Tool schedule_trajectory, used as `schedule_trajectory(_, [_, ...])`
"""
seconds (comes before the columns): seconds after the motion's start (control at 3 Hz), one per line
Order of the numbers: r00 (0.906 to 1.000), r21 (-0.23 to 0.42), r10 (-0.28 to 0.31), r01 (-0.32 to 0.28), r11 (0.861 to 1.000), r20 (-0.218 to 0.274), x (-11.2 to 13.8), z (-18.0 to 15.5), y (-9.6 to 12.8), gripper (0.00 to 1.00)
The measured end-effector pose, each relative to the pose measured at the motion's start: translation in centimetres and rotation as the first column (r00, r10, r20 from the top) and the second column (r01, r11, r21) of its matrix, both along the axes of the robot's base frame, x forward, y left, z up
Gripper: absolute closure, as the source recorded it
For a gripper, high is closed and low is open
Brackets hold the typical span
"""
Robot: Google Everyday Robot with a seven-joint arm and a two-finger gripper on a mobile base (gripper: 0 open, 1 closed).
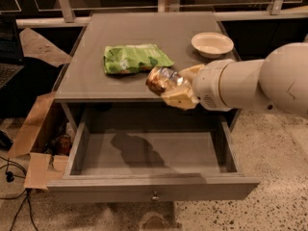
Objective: Pick orange can from top drawer and place on counter
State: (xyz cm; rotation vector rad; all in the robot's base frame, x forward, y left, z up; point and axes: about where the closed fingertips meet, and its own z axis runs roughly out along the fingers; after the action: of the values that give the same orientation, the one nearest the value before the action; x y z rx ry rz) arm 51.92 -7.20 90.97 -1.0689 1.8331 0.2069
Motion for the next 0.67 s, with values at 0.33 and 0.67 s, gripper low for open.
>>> schedule_trajectory(0.33, [0.9965, 0.067, -0.08, 0.079, 0.995, 0.022, 1.32, 1.54, -0.42, 1.0])
schedule_trajectory(0.67, [0.9965, 0.072, -0.081, 0.079, 0.994, 0.022, 1.32, 1.51, -0.38, 1.0])
